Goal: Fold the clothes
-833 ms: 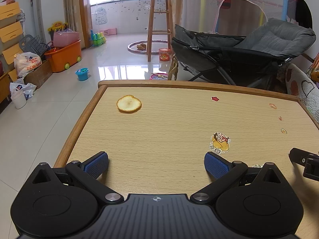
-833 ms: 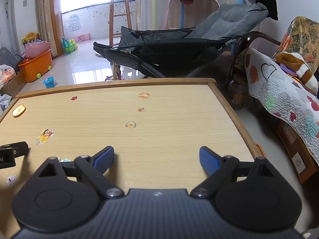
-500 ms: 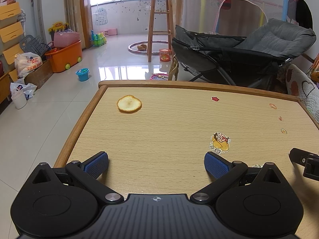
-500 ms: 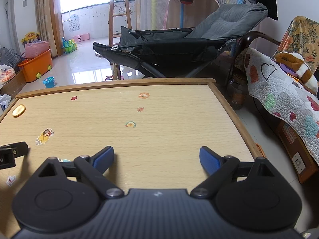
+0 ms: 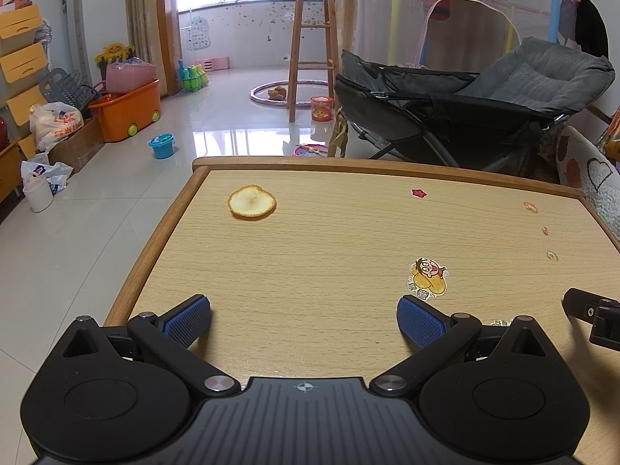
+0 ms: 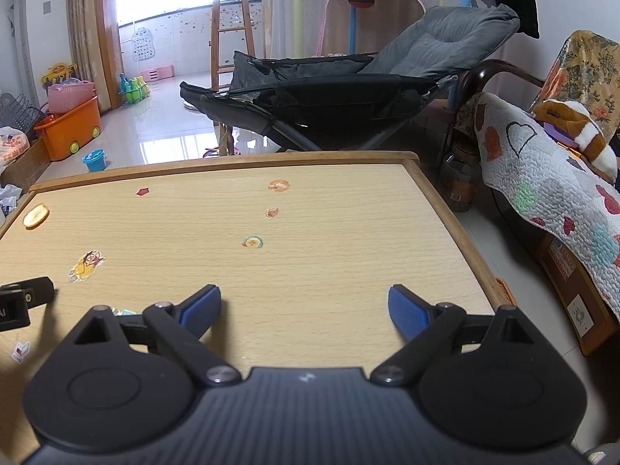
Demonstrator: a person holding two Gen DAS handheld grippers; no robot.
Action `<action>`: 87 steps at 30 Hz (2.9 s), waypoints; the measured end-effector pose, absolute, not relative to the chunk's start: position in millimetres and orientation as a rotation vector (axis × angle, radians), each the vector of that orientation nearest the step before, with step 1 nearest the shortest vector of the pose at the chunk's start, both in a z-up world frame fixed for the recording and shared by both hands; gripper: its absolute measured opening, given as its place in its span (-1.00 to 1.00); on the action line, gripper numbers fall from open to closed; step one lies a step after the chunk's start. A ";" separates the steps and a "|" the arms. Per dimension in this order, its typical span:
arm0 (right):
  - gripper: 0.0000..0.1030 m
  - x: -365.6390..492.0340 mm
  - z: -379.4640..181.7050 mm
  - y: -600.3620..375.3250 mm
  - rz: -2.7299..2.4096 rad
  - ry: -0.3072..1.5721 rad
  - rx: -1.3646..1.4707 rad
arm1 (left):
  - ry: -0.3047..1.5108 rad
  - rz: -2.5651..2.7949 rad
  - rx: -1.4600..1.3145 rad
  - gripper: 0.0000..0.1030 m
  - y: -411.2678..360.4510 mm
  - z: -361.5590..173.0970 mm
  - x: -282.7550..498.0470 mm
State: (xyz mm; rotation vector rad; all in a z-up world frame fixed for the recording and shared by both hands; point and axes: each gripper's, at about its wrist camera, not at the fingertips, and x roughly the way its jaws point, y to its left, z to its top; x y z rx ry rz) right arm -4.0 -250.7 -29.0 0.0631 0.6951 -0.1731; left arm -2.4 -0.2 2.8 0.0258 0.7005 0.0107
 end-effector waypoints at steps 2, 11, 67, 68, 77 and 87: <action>0.81 -4.0 -28.8 -250.9 -0.174 0.695 0.064 | 0.699 0.010 0.026 1.00 0.2 2.1 -3.0; 0.81 -5.5 -28.5 -252.4 -0.182 0.694 0.069 | 0.697 0.012 0.026 1.00 -1.1 0.6 -3.2; 0.82 -57.3 -10.4 -301.1 -0.249 0.646 0.166 | 0.691 0.032 0.021 1.00 -3.3 1.6 -5.5; 0.82 -60.7 -8.8 -304.9 -0.250 0.646 0.164 | 0.691 0.034 0.021 1.00 -3.3 1.7 -5.5; 0.81 -93.0 5.6 -346.8 -0.272 0.648 0.188 | 0.711 -0.055 0.024 1.00 -10.8 5.0 -12.7; 0.81 -103.2 23.9 -381.5 -0.261 0.672 0.201 | 0.722 -0.186 -0.108 1.00 -50.2 31.2 -31.7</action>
